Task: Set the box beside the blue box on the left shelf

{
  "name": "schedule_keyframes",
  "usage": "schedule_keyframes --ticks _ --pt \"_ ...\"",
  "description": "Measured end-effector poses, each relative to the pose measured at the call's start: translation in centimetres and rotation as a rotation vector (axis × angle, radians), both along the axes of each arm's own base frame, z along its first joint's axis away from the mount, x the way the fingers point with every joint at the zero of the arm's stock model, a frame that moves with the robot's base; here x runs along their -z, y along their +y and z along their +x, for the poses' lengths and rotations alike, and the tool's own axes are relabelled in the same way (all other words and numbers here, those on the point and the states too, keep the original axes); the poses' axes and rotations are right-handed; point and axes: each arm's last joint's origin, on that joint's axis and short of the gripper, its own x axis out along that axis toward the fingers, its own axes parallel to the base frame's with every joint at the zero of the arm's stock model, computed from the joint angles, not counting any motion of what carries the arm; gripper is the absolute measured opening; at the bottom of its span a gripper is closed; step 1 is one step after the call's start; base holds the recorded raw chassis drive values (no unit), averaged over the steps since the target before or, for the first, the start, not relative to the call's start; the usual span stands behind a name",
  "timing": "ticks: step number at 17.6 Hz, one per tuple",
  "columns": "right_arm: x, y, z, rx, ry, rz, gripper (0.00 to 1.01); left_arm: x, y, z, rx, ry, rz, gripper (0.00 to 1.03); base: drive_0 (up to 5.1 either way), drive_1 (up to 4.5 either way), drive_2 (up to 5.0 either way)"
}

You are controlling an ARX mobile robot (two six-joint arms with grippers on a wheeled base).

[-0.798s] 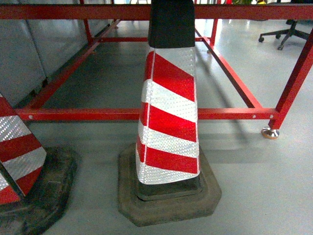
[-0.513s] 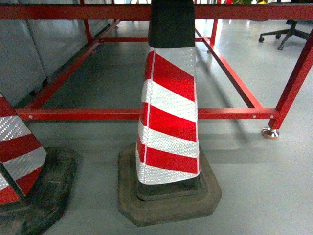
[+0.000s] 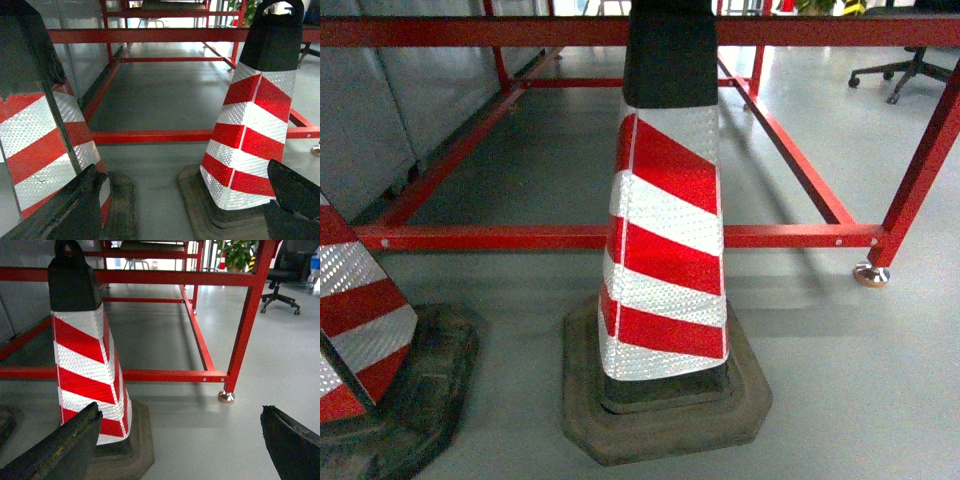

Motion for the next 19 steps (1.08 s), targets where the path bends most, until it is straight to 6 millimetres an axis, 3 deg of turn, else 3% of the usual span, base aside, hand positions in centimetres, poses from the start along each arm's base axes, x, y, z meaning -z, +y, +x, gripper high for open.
schedule_keyframes --ticks 19 --pt "-0.02 0.00 0.00 -0.001 -0.002 -0.003 0.98 -0.03 0.00 0.00 -0.001 -0.003 0.001 0.98 0.0 0.00 0.0"
